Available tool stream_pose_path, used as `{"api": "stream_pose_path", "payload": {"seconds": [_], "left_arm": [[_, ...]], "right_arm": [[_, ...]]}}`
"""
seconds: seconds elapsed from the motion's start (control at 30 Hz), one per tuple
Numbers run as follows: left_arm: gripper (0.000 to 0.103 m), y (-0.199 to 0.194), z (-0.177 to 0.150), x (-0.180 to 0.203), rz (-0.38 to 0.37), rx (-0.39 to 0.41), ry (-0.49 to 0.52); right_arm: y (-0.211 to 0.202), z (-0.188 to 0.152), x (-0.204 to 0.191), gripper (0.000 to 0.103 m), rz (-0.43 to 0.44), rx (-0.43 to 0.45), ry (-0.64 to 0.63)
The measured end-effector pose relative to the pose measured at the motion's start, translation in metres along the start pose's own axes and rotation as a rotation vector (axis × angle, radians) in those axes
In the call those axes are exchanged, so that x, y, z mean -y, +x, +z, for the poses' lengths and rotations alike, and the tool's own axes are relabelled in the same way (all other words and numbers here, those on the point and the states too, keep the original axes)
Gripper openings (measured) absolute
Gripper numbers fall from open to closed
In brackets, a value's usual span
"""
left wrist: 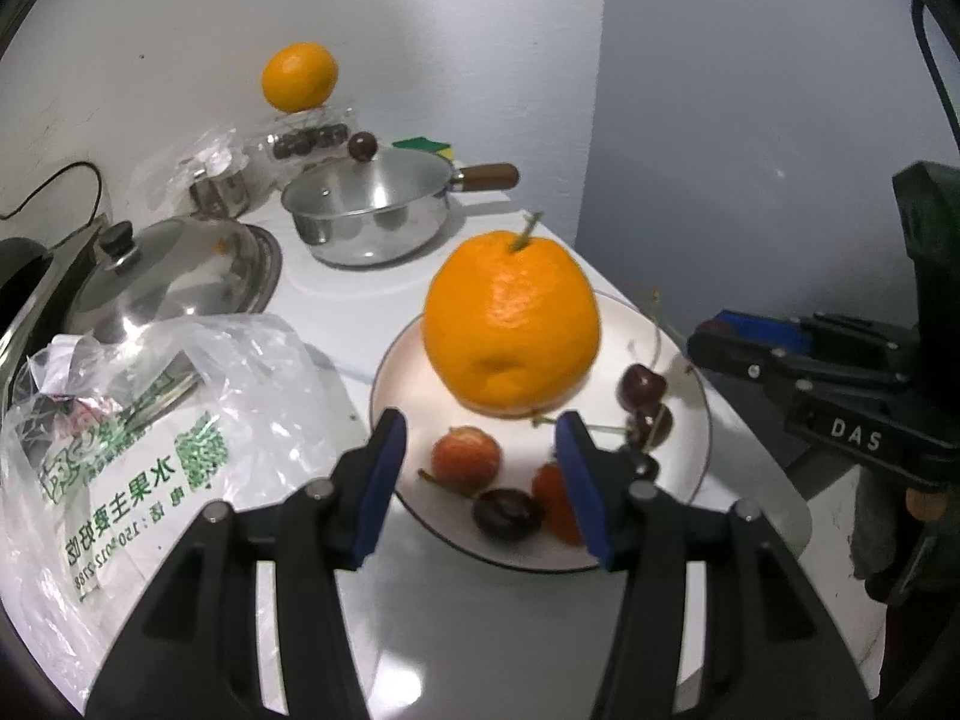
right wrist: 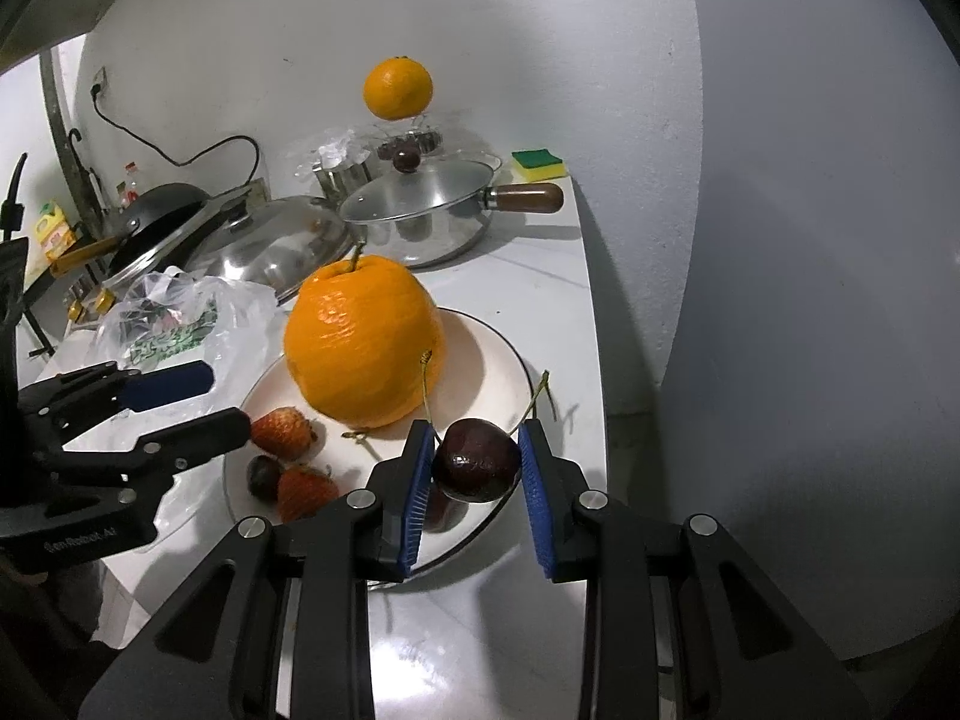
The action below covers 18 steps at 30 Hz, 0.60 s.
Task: Organize fruits
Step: 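Open both grippers to release the cherries onto the plate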
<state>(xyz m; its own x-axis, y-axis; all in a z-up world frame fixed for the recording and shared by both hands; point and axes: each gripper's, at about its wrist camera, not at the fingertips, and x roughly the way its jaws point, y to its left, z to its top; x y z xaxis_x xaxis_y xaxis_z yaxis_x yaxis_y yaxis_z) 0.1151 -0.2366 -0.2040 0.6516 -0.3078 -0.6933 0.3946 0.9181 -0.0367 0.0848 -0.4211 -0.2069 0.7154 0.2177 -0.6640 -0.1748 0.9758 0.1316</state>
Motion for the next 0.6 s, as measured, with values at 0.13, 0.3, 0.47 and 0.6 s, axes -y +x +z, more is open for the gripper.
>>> {"api": "stream_pose_path", "payload": {"seconds": [0.13,0.3,0.47,0.6], "left_arm": [[0.053,0.007,0.003,-0.010,0.008,-0.002,-0.021],[0.054,0.016,0.004,-0.018,0.012,-0.014,-0.030],[0.054,0.023,0.006,-0.025,0.011,-0.018,-0.044],[0.054,0.027,0.007,-0.030,0.005,-0.018,-0.059]], "right_arm": [[0.008,0.003,0.004,0.031,-0.005,-0.008,0.006],[0.023,0.008,0.007,0.031,-0.007,-0.022,0.012],[0.035,0.014,0.007,0.031,-0.005,-0.032,0.010],[0.041,0.018,0.005,0.031,-0.007,-0.040,0.006]]}}
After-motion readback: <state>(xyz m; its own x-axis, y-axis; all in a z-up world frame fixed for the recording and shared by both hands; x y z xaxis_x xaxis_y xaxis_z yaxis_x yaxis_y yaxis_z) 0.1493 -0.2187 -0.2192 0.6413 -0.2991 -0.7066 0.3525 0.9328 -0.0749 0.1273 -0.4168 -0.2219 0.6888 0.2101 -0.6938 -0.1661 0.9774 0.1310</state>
